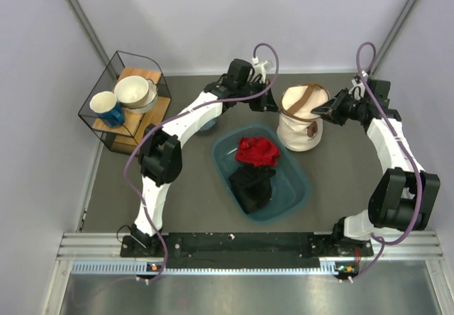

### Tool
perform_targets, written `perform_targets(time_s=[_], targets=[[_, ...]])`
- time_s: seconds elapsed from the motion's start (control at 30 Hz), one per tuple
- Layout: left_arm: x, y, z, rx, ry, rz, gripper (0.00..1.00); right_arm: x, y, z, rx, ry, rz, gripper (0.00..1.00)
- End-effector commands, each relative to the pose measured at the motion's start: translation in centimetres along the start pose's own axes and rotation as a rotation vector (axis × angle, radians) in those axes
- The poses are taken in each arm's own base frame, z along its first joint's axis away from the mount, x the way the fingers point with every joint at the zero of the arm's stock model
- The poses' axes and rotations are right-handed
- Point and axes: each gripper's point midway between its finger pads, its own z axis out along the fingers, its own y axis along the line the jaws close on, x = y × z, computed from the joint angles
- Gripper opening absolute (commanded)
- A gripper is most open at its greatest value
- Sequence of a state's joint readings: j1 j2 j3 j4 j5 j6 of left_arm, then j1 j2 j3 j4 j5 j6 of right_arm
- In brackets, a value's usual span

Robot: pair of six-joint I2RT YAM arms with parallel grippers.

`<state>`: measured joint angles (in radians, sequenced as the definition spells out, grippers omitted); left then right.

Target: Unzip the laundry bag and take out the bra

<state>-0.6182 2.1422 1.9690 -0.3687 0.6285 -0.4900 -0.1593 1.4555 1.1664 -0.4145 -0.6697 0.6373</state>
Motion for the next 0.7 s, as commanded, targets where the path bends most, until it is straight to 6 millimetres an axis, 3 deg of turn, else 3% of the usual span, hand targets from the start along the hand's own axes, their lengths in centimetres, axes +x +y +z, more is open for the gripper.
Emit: perform_targets(time_s=[0.0,0.1,0.27,0.3,0.37,0.4,0.53,0.67], targets=[[-4.0,-0.6,-3.3,0.015,-0.1,0.064,0.0,-0.4,2.4,-2.2,-0.07,-0.012,-0.12,0.0],[-4.0,-0.5,-3.3,0.02,-0.1,0.061,0.0,-0.3,2.6,-2.6,-0.071,-0.017,-0.137,0.0],[-3.9,-2.0,-2.9,0.055,-0.098,0.074,0.0,-1.0,1.8,-2.3,-0.019,-0.043,-0.116,0.0],[-3.8,-2.3,-2.7,0.059,-0.096,0.073,0.0,-1.5,1.8,-2.4,-0.001,-0.059,-0.103,0.06],[-3.4,-3.1,-2.1,0.061,-0.092,0.075,0.0,-2.4,1.4,-2.3,0.046,-0.089,-0.068,0.42],[-3.2,-3.1,-1.9,0.057,-0.09,0.06,0.0,-2.7,1.4,-2.5,0.058,-0.105,-0.059,0.67],[-2.2,-4.2,-0.7,0.063,-0.093,0.048,0.0,-2.7,1.3,-3.5,0.096,-0.142,-0.031,0.94],[-1.6,-4.8,0.0,0.059,-0.088,0.043,0.0,-1.6,1.2,-4.3,0.106,-0.148,0.006,0.98]])
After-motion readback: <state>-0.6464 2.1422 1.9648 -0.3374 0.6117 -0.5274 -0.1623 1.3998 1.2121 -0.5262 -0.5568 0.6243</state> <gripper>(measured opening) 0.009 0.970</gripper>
